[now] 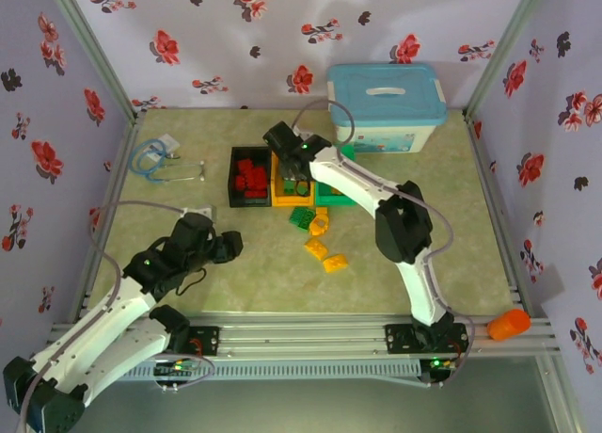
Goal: Sort the legos into containers by color
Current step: Place the lego in the container, then pick up the lego from the center of the table.
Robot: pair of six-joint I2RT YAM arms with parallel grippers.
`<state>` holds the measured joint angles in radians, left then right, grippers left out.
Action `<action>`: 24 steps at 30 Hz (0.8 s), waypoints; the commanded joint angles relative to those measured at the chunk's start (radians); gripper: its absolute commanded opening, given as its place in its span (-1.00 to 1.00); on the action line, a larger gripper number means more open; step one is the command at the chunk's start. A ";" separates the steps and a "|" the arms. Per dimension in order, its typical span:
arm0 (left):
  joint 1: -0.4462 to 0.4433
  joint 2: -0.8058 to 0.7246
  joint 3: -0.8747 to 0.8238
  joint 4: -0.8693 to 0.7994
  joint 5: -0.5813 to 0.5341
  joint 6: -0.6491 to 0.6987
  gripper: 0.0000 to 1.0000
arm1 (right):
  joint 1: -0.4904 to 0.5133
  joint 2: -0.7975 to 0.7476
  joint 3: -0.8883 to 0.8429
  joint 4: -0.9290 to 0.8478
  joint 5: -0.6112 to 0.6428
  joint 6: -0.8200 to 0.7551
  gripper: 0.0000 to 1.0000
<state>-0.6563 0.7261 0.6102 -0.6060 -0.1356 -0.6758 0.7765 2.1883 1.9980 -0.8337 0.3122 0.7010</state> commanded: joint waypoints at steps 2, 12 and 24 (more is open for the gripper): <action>-0.033 0.001 0.013 -0.025 -0.032 -0.025 0.40 | -0.002 0.014 0.188 -0.175 0.039 -0.101 0.29; -0.080 0.105 0.051 0.050 -0.027 0.006 0.41 | 0.042 -0.414 -0.238 -0.020 0.056 -0.125 0.49; -0.082 0.236 0.042 0.177 0.019 0.013 0.41 | 0.083 -0.739 -1.021 0.350 -0.313 -0.210 0.47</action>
<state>-0.7311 0.9443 0.6315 -0.4793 -0.1303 -0.6750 0.8398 1.4841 1.0264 -0.6006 0.0940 0.5407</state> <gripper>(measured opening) 0.706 0.729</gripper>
